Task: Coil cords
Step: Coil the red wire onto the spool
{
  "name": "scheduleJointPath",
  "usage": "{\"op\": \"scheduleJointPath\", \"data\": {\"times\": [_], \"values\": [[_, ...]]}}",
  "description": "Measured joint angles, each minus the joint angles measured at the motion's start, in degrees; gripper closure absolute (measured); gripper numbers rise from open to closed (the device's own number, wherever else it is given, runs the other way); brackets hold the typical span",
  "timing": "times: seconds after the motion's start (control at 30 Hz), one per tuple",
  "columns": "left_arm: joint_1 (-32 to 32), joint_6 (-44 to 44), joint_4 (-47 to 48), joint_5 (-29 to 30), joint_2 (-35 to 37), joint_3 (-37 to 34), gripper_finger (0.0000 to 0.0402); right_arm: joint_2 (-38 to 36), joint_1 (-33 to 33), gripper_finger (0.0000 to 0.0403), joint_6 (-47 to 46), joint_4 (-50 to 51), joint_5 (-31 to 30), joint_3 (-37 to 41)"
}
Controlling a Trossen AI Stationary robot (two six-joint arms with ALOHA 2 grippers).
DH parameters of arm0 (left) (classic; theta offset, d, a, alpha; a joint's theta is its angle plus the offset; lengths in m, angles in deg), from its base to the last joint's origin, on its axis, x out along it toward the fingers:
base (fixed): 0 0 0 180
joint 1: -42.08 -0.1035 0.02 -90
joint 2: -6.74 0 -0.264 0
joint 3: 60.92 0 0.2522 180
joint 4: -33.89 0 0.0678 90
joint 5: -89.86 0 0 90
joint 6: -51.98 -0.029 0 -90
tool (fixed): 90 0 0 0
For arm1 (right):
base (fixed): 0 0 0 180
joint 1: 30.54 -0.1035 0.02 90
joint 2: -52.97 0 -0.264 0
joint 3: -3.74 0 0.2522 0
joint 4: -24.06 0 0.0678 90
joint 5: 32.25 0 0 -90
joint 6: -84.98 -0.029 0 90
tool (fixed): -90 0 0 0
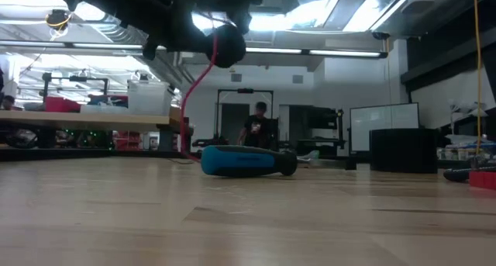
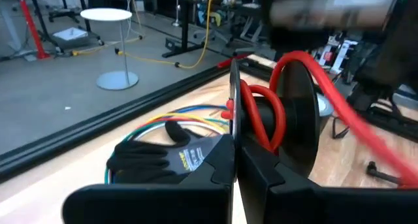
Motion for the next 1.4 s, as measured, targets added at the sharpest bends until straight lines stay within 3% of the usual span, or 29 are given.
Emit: {"op": "scheduleJointPath", "data": {"times": [0.47, 0.87, 1.1, 1.4], "values": [[0.15, -4.18, -2.51, -0.31, 0.35, -0.04, 0.0402, 2.11, -1.99, 0.0401, 1.7, 4.77, -5.54, 0.04], [0.87, -3.51, -0.62, -0.71, 0.37, 0.07, 0.0402, -2.69, 0.26, 0.0401, 3.66, 4.48, -10.56, 0.09], [0.87, -3.33, -0.75, -0.71, 0.37, 0.07, 0.0402, -5.84, 0.43, 0.0401, 5.26, 4.07, -16.53, 0.09], [0.9, -3.51, -0.7, -0.71, 0.37, 0.07, 0.0402, -5.84, -0.19, 0.0401, 4.53, 5.73, -15.47, 0.09]]}}
